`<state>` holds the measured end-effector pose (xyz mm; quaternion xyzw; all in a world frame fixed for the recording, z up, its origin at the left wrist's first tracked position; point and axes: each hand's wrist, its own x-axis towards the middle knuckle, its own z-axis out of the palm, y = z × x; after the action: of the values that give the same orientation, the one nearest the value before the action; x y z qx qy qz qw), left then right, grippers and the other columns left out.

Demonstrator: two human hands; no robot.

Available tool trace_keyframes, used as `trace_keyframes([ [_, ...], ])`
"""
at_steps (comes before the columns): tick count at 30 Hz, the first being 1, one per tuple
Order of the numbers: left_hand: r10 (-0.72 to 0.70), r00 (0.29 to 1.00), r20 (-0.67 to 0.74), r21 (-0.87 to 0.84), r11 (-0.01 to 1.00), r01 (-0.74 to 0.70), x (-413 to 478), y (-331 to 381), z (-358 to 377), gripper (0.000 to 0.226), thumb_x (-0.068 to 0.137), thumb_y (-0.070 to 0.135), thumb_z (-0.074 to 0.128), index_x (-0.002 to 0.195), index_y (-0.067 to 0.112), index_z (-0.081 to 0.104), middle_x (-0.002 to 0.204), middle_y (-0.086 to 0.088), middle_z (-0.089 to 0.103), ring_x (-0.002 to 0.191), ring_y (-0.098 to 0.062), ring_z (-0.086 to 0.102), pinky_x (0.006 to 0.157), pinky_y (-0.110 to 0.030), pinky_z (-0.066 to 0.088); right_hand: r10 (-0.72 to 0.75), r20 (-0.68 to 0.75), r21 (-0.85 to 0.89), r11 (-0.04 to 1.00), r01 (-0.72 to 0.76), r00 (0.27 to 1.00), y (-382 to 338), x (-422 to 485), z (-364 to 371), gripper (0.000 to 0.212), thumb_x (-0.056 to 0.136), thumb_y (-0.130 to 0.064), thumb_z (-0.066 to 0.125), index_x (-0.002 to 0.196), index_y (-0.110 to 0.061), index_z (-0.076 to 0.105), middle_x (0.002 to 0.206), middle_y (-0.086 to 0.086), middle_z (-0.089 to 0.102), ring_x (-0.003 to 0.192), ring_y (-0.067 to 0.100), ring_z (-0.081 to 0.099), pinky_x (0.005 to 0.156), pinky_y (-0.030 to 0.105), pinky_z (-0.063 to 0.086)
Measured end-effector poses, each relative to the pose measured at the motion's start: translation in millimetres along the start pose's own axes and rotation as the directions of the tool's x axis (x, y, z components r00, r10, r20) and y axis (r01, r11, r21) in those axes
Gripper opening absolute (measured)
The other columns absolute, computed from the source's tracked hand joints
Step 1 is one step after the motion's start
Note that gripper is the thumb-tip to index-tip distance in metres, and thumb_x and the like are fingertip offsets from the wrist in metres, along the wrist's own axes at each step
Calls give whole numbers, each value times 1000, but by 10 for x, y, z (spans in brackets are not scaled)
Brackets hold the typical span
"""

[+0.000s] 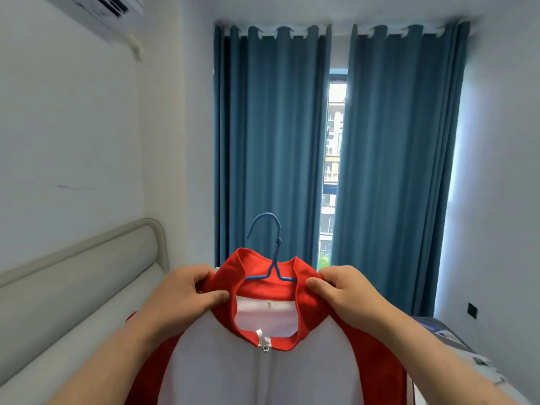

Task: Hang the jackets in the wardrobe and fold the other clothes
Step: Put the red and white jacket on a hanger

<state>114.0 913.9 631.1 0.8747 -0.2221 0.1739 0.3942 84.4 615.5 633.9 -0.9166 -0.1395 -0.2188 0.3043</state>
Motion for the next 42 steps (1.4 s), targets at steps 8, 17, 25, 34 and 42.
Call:
trace_keyframes([
  [8, -60, 972, -229, 100, 991, 84, -322, 380, 181, 23, 87, 20, 72, 79, 42, 73, 74, 19, 72, 71, 1, 67, 67, -24, 51, -192, -41, 63, 979, 195, 980, 354, 125, -102, 52, 90, -46, 64, 52, -21, 39, 47, -9, 40, 50, 9, 37, 52, 24, 32],
  [17, -187, 872, -451, 232, 919, 318, -1069, 670, 9, 18, 82, 25, 76, 68, 33, 71, 67, 16, 68, 66, -3, 63, 56, -11, 42, -466, -3, 257, 855, 452, 885, 98, 125, 192, 40, 89, -53, 58, 66, -22, 56, 59, -7, 55, 58, 13, 48, 54, 25, 39],
  [25, -299, 723, -623, 247, 801, 545, -2081, 893, -392, 24, 77, 26, 80, 82, 47, 71, 71, 22, 69, 72, 2, 64, 63, -23, 48, -620, 56, 490, 700, 520, 782, -642, -79, 713, 42, 77, -63, 53, 64, -24, 60, 60, -8, 57, 54, 6, 48, 50, 19, 35],
  [34, -310, 483, -819, 187, 651, 736, -3266, 962, -842, 24, 77, 19, 79, 78, 41, 69, 66, 18, 68, 68, -2, 63, 59, -17, 45, -786, 114, 659, 518, 545, 608, -1789, -416, 1471, 59, 79, -66, 50, 75, -9, 66, 63, 6, 61, 61, 20, 56, 59, 42, 47],
  [42, -295, 287, -912, 100, 517, 850, -4261, 697, -1152, 13, 79, 25, 80, 73, 29, 69, 66, 15, 68, 65, -9, 64, 63, -35, 55, -854, 177, 751, 439, 494, 490, -2704, -867, 2216, 50, 80, -61, 54, 70, -14, 66, 60, 3, 59, 59, 19, 53, 58, 38, 44],
])
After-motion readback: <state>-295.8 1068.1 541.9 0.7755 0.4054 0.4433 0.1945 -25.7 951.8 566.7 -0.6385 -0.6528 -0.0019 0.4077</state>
